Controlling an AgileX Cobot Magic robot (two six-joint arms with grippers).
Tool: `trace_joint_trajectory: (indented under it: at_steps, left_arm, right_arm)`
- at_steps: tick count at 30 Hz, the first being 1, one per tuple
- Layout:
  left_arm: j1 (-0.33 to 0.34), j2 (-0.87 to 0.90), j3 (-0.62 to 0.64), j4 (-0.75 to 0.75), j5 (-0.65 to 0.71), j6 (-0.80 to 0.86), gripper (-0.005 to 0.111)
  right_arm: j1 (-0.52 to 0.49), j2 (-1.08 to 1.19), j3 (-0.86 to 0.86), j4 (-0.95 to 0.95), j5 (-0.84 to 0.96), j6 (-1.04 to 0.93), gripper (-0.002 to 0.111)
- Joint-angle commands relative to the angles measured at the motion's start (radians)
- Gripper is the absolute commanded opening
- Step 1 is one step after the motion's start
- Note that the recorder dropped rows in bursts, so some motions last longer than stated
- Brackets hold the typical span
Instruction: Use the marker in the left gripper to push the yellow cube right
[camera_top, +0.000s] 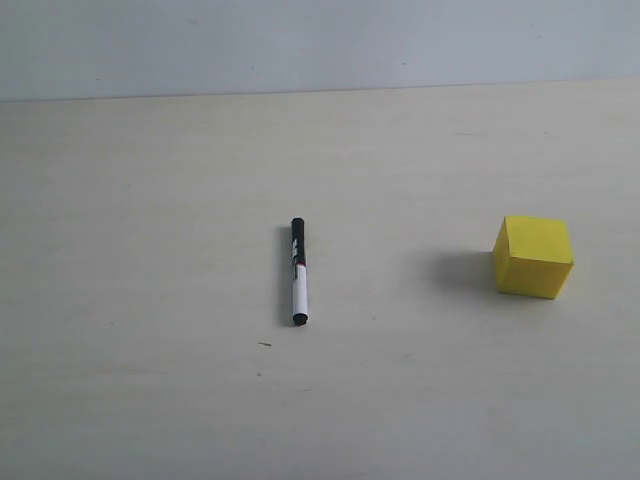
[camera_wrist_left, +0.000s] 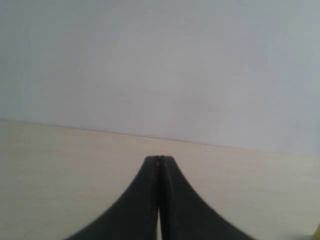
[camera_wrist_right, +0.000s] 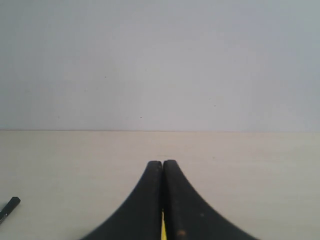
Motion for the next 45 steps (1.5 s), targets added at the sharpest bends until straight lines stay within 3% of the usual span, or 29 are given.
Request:
trace_joint_trajectory:
  at_steps: [1,5,20,28,45]
  left_arm:
    - [0.053,-0.007,0.003,0.001,0.044,0.005,0.0]
    - [0.079,-0.007,0.003,-0.001,0.059,0.005,0.0]
    - [0.079,-0.007,0.003,0.001,0.055,0.012,0.0]
    - [0.079,-0.007,0.003,-0.135,0.046,0.246,0.0]
    - [0.081,-0.007,0.003,-0.176,0.089,0.249,0.0]
  right_arm:
    - [0.001,-0.006,0.004,-0.002,-0.005,-0.001,0.0]
    - [0.001,-0.006,0.004,-0.002,-0.005,-0.001,0.0]
    - [0.001,-0.006,0.004,-0.002,-0.005,-0.001,0.0]
    - [0.001,-0.006,0.004,-0.002,-0.005,-0.001,0.0]
    - [0.001,-0.006,0.004,-0.002,-0.005,-0.001,0.0]
